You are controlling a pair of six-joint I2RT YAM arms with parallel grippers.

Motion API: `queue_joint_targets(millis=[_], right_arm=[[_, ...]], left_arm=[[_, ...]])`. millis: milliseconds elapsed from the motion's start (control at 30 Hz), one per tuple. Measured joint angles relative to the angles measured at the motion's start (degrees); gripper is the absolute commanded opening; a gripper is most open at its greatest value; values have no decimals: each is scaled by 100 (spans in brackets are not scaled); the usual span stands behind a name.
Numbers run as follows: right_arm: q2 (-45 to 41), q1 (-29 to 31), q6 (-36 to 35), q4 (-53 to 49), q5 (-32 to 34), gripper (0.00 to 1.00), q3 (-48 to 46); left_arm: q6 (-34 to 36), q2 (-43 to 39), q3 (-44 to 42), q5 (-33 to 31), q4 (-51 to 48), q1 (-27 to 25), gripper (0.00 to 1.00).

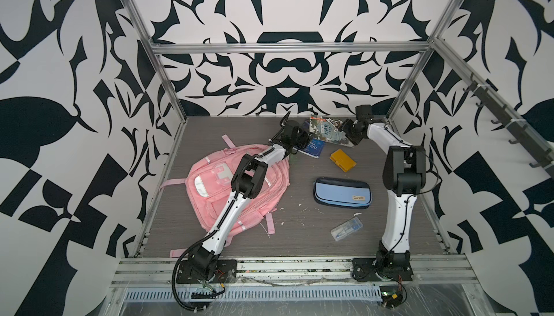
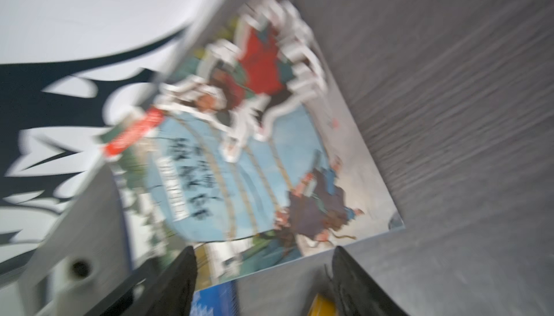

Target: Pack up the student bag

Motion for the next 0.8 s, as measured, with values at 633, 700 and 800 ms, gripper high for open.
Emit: queue_joint_targets(millis=[633,700,800], right_arm=[[-2245,494,-2706,-111,-2135,76,-181],[-2258,382,-2876,-42,-2754,75,-190],[-2286,260,-2968,249,-3517,78,-439]], left_arm=[[4251,-4590,-3703,3012,-2684,1742,0],[4391,-4872,-4170,3095,-2734,1696,0],[4636,-5047,-4365,3252,-2999,1685,0]])
